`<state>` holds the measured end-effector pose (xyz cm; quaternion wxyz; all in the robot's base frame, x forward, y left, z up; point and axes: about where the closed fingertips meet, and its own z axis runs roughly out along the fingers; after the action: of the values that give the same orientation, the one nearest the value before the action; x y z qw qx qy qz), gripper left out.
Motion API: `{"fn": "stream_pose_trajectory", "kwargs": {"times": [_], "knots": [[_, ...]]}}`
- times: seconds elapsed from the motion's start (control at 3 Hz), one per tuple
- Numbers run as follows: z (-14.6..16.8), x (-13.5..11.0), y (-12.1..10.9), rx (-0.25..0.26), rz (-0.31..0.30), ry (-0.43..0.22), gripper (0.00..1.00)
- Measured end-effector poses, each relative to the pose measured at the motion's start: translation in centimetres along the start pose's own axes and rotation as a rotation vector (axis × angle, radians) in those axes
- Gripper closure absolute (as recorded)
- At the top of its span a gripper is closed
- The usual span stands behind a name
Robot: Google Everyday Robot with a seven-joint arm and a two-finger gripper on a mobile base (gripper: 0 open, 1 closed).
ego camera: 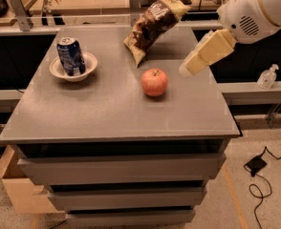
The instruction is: Pick pepsi can from paper bowl and place on counter
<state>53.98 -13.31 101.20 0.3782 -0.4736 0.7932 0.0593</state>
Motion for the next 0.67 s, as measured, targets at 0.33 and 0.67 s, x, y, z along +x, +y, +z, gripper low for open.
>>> {"fn": "stream_pose_trajectory", "kwargs": {"times": [0.33, 0.67], "knots": [[1.4, -1.8, -0.1, -0.001, 0.019, -0.059, 0.00], [3.6, -5.9, -0.1, -0.003, 0.033, -0.143, 0.00]]}}
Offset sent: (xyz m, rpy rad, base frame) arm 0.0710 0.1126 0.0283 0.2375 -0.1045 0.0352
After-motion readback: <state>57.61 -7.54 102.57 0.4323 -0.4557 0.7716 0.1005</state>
